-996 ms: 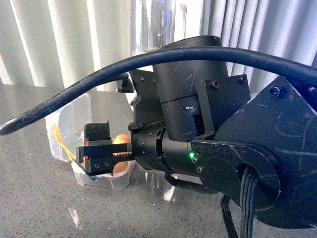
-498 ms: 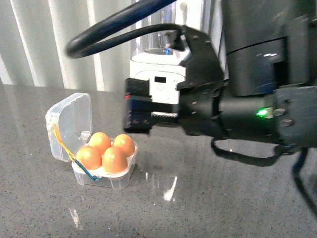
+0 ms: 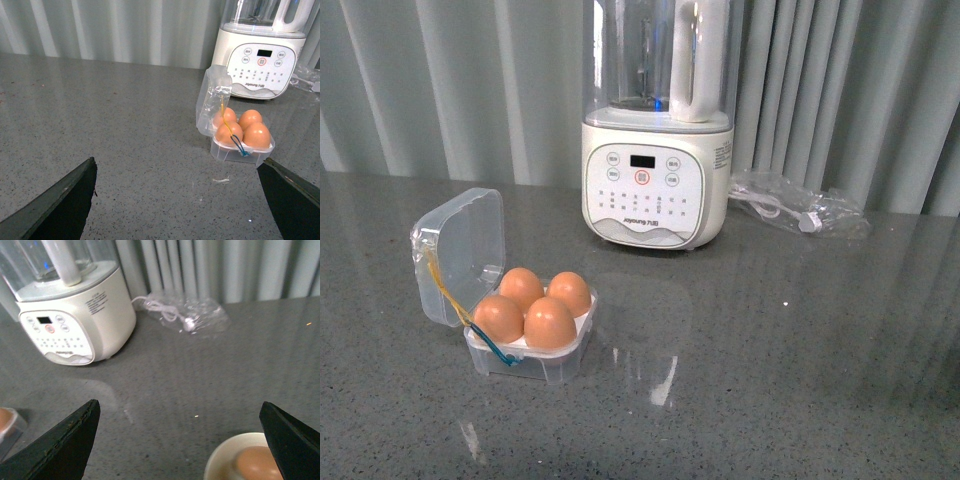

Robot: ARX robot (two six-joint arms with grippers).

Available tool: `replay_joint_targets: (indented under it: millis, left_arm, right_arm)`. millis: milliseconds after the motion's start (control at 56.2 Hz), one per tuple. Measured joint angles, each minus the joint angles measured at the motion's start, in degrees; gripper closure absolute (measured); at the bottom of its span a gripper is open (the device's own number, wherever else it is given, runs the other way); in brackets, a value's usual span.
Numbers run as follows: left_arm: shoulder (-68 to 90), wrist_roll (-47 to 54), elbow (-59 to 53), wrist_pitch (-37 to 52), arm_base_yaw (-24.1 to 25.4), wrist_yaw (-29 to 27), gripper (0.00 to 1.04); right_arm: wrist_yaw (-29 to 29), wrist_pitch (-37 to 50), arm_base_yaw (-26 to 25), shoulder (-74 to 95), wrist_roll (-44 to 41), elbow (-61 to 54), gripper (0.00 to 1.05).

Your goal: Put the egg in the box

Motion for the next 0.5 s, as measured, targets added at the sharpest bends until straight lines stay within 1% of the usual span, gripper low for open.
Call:
replay_joint_targets:
  millis: [89, 196, 320, 356, 409, 480, 498]
  left_arm:
    - [0.00, 0.00, 0.00, 0.00, 0.00, 0.00, 0.07]
    - [0.00, 0.00, 0.00, 0.00, 0.00, 0.00, 0.07]
    - [0.00, 0.00, 0.00, 0.00, 0.00, 0.00, 0.07]
    - [0.00, 0.00, 0.00, 0.00, 0.00, 0.00, 0.07]
    - [0.00, 0.00, 0.00, 0.00, 0.00, 0.00, 0.07]
    - [0.00, 0.00, 0.00, 0.00, 0.00, 0.00, 0.07]
    - [0.00, 0.00, 0.00, 0.00, 0.00, 0.00, 0.07]
  right_arm:
    - [1.33, -0.35, -3.26, -6.82, -4.55, -2.19, 0.07]
    - [2.27, -0.68, -5.70, -13.14, -10.25, -3.72, 0.07]
    - [2.62, -2.97, -6.40, -19.41, -15.54, -4.76, 0.07]
    - [1.01, -5.77, -6.43, -21.05, -15.10, -4.59, 0.11]
    - [-0.07, -12.68, -5.53, -24.72, -12.33, -4.68, 0.21]
    - [1.55, -16.70, -3.58, -28.37, -10.54, -6.14, 0.32]
    - [3.10, -17.40, -2.36, -29.51, -10.12, -6.75, 0.36]
